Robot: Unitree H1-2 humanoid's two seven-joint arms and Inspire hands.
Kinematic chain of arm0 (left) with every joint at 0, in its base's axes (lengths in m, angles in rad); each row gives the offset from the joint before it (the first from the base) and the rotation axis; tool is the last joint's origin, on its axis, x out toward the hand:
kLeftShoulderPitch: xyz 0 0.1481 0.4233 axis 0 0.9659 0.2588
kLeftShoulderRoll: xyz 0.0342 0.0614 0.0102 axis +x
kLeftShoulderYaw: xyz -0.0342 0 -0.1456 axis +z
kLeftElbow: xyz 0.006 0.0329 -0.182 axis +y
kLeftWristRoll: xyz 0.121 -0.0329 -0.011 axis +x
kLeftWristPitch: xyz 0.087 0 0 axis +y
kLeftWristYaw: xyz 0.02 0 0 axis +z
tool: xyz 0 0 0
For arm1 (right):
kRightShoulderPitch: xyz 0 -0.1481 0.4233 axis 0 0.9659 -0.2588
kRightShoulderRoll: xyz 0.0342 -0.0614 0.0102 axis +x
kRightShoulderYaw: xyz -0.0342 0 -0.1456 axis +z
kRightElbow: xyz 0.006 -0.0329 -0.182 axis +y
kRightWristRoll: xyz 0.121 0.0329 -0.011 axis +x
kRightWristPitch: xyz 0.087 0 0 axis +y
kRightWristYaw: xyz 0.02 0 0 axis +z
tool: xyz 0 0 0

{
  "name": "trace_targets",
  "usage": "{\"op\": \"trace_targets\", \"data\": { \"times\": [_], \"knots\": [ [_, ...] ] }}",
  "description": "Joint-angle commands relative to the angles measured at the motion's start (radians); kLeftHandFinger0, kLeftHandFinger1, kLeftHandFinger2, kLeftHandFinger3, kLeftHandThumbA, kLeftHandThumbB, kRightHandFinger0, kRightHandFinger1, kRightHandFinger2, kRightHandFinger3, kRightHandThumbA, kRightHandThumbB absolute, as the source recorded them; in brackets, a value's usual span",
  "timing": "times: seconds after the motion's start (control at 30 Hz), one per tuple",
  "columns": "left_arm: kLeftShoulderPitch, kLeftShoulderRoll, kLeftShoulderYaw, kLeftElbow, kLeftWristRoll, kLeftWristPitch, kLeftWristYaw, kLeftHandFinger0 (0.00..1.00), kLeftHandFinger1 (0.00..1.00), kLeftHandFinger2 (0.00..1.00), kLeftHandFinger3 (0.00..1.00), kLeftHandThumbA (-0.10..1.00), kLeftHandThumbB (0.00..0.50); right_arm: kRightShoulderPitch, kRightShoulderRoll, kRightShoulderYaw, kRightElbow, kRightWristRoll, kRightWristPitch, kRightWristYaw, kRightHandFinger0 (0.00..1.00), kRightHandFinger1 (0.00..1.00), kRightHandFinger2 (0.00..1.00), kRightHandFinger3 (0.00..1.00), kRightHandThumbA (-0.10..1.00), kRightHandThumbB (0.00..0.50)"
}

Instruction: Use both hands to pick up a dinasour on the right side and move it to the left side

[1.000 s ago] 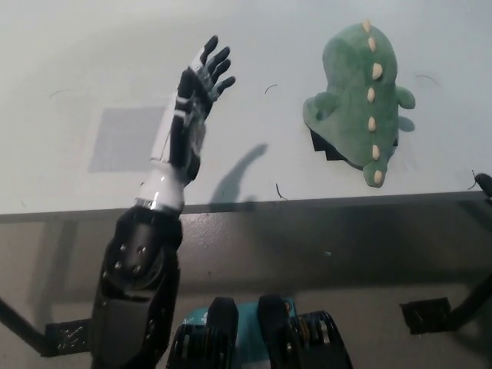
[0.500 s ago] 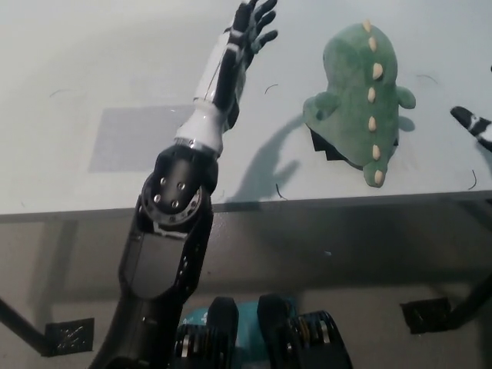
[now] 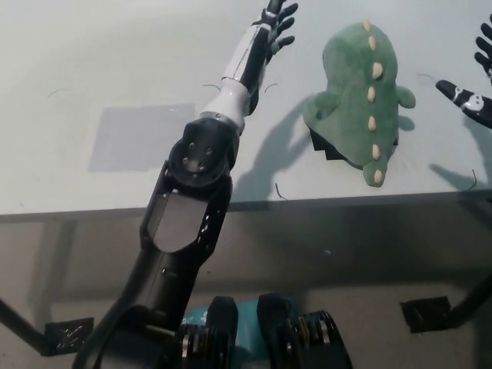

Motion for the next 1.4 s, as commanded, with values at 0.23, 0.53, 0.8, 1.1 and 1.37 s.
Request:
{"op": "trace_targets", "data": {
  "times": [0.23, 0.53, 0.8, 1.1, 1.37],
  "knots": [
    [-0.191, -0.021, 0.024, 0.246, -0.006, -0.106, 0.053, 1.0, 1.0, 1.0, 1.0, 1.0, 0.259, -0.192, -0.019, 0.036, 0.257, -0.074, -0.079, -0.018, 1.0, 1.0, 1.0, 1.0, 1.0, 0.059],
    [-0.251, -0.037, 0.057, 0.406, -0.028, -0.105, 0.061, 1.0, 1.0, 1.0, 1.0, 1.0, 0.207, -0.293, 0.002, 0.015, 0.496, -0.023, -0.126, 0.024, 1.0, 1.0, 1.0, 1.0, 1.0, 0.075],
    [-0.252, -0.038, 0.044, 0.52, -0.003, -0.133, 0.087, 1.0, 1.0, 1.0, 1.0, 1.0, 0.24, -0.326, 0.023, 0.037, 0.612, -0.064, -0.139, -0.007, 1.0, 1.0, 1.0, 1.0, 1.0, 0.137],
    [-0.242, -0.033, 0.063, 0.612, -0.029, -0.07, 0.047, 1.0, 1.0, 1.0, 1.0, 1.0, 0.278, -0.37, 0.03, 0.047, 0.761, -0.081, -0.154, -0.009, 1.0, 1.0, 1.0, 1.0, 1.0, 0.088],
    [-0.208, -0.035, 0.052, 0.641, -0.017, -0.049, 0.036, 1.0, 1.0, 1.0, 1.0, 1.0, 0.318, -0.337, 0.055, 0.053, 0.811, -0.084, -0.177, -0.005, 1.0, 1.0, 1.0, 1.0, 1.0, 0.155]
  ]
}}
